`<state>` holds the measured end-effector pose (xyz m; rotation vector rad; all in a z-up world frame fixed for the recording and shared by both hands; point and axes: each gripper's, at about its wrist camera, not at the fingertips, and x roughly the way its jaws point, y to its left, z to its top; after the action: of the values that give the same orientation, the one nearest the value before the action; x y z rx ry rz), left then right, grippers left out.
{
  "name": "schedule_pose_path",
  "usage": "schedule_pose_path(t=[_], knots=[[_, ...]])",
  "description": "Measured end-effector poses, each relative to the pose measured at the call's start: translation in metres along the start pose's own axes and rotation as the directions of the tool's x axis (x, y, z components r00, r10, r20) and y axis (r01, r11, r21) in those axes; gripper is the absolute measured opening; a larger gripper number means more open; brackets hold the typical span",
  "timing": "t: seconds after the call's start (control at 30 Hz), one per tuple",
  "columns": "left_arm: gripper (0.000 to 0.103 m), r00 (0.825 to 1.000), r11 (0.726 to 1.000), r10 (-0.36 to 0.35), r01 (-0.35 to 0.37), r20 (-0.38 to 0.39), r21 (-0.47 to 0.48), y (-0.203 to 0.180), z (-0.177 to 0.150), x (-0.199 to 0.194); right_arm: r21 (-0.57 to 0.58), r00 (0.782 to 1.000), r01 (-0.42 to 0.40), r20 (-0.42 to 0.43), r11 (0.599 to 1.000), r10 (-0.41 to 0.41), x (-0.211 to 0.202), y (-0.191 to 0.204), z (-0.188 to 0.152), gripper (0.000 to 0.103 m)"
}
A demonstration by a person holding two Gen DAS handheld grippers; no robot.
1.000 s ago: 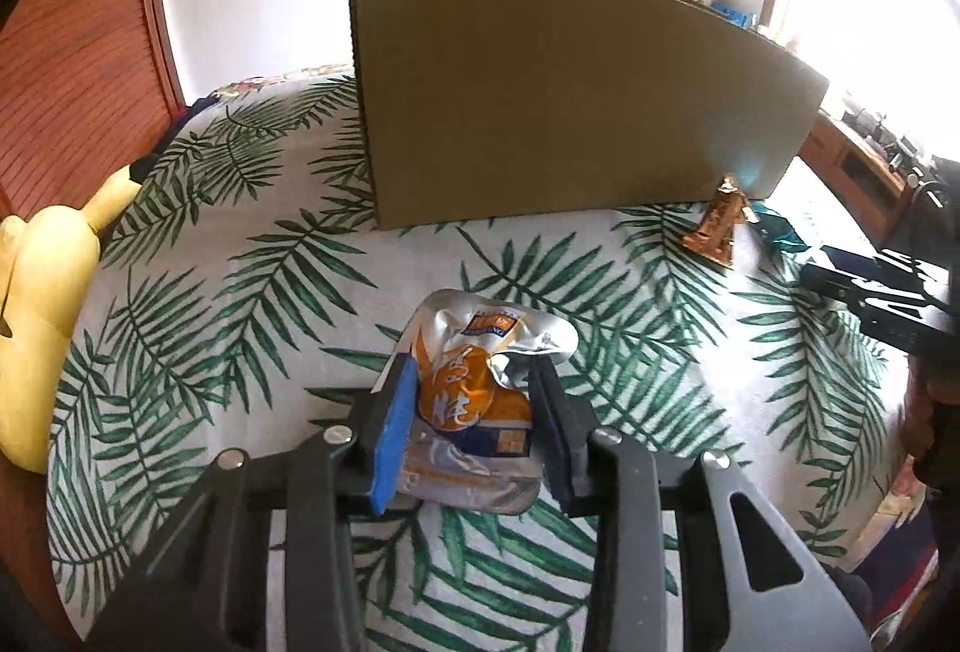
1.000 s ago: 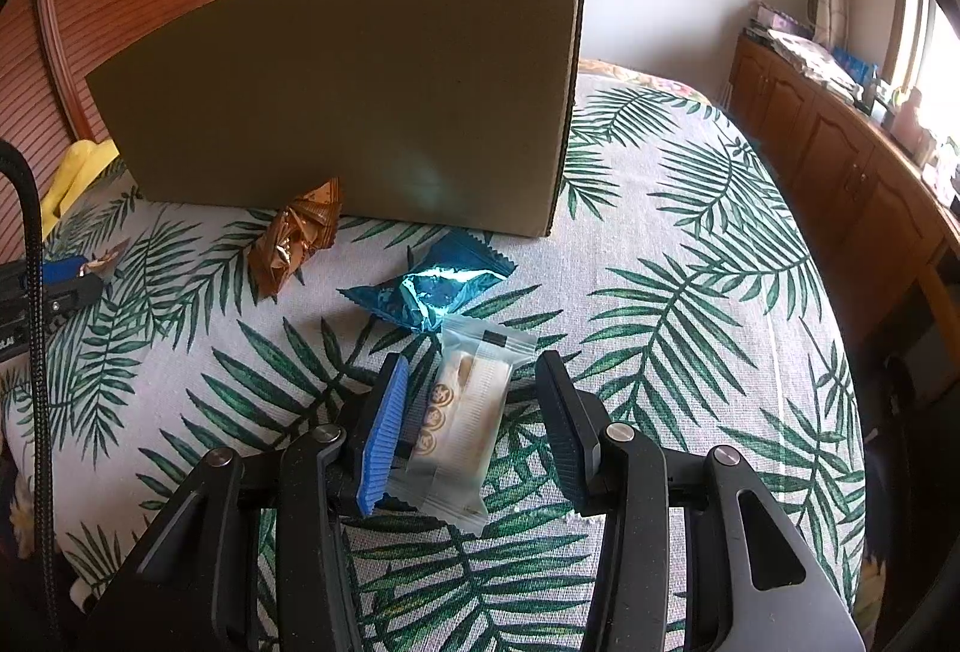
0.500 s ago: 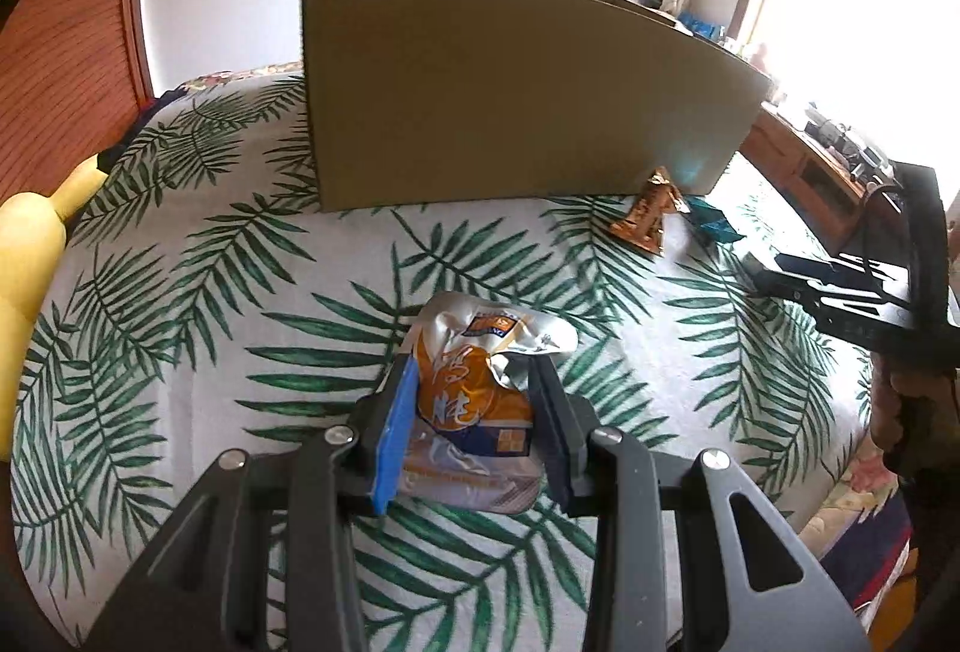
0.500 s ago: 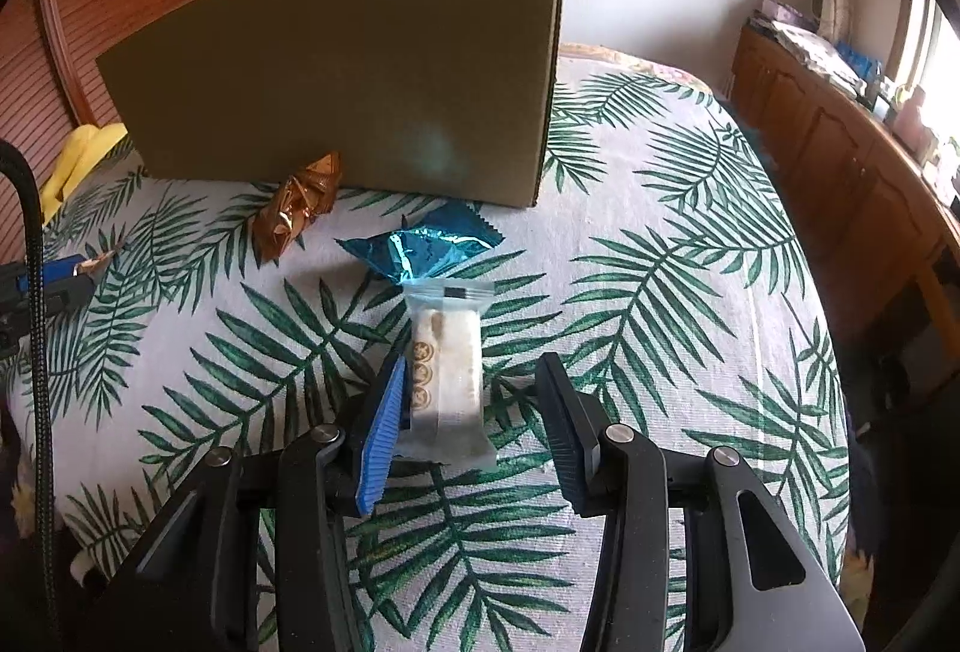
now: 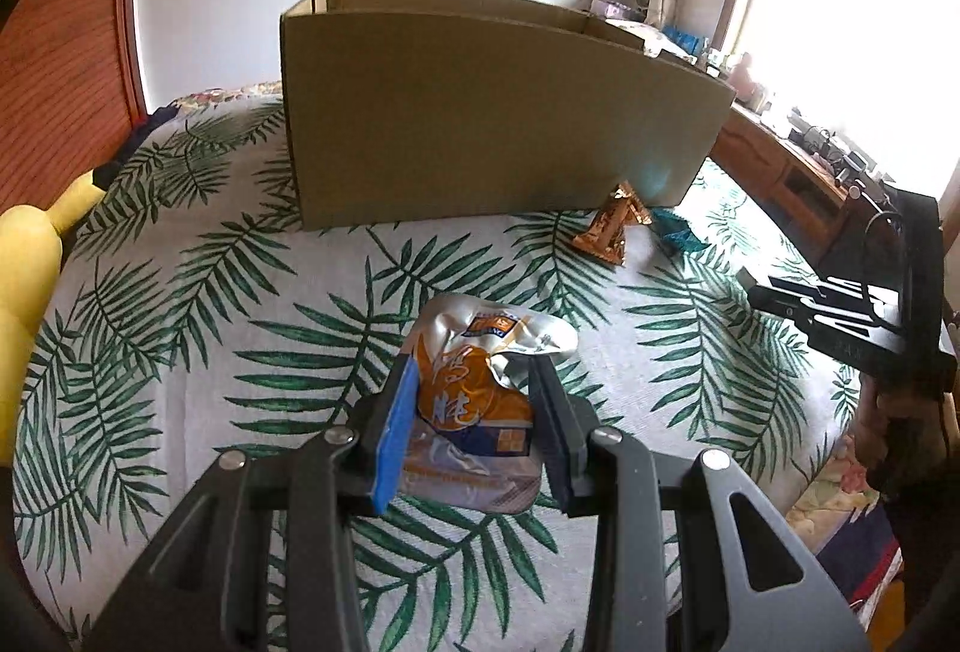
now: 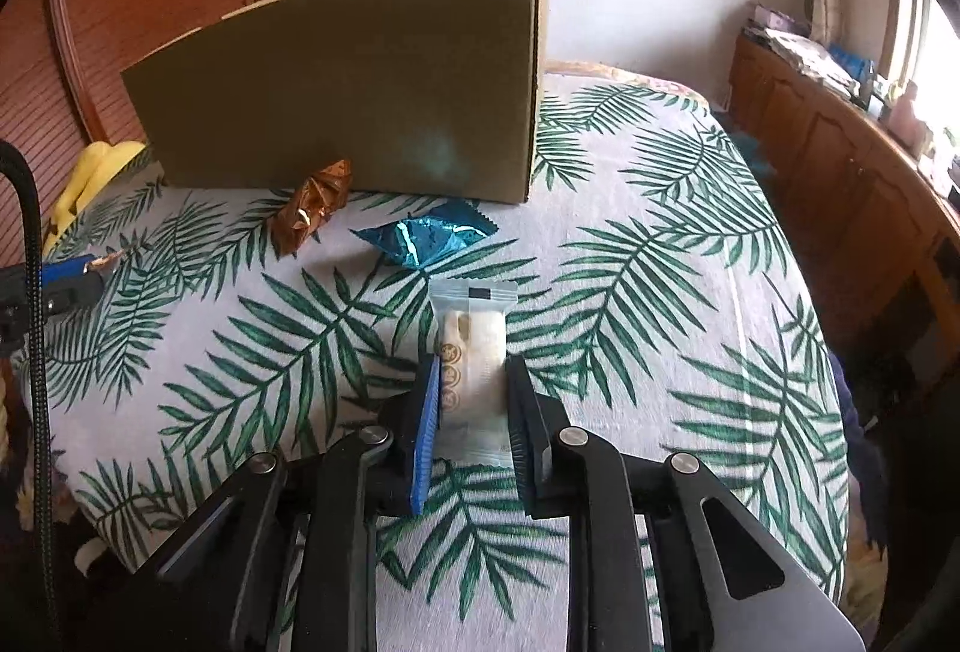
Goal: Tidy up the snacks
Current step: 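Carry both held packets over the box and open both grippers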
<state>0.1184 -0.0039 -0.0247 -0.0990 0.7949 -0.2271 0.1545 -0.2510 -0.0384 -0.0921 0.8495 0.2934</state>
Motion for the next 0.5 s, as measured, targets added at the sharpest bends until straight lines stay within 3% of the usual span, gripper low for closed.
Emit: schedule_pose_path(t=[0.5], knots=[[0.036, 0.996, 0.999, -0.013, 0.010, 0.084, 0.037, -0.012, 0.030, -0.032, -0.050, 0.992, -0.047, 0.112, 0.998, 0.052, -0.048, 0.027, 0.031, 0.019]])
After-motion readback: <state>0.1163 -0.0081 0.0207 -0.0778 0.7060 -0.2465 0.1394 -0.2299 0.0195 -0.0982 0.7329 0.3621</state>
